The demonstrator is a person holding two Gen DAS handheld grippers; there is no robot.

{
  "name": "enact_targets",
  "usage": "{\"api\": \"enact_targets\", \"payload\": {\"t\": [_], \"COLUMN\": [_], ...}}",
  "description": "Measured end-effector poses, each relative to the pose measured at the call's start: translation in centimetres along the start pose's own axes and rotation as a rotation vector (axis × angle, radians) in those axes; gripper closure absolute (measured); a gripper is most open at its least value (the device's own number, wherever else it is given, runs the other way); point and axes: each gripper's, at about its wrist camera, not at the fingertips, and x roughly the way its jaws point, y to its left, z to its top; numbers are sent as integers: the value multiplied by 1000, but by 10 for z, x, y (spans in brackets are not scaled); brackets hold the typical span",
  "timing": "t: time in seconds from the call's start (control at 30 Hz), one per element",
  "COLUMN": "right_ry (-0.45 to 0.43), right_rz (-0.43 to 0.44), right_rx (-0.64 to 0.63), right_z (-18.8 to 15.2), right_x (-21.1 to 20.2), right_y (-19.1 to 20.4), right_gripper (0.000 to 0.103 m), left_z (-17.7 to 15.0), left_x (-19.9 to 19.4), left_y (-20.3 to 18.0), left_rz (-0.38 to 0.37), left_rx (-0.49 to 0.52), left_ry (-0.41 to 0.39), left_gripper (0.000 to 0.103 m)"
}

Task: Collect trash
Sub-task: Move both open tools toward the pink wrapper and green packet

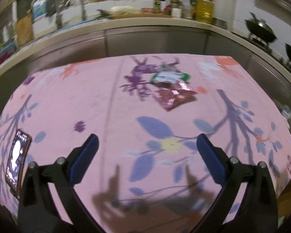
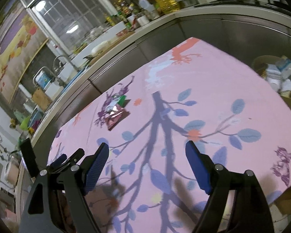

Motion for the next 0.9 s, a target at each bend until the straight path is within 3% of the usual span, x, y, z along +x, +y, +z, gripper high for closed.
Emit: {"api": "enact_targets", "payload": {"t": [0.13,0.33,0.9], "right_ry": [-35,-28,56], "right_rz": [-66,-99,-54], "right_rx": [-2,-17,-6], "right_z": [-14,-34,-42], "right_x": [-11,-9,12], "right_y": [-8,-12,-17], "right_gripper": [25,25,25], "left_z": [-3,-8,-7], "left_x": [-7,-12,-4], "left_y": [-33,-64,-63], "left_rz": [-35,-49,6], "left_rx": [66,129,105], "left_ry": [-10,-20,5], "left_gripper": [6,6,6]}}
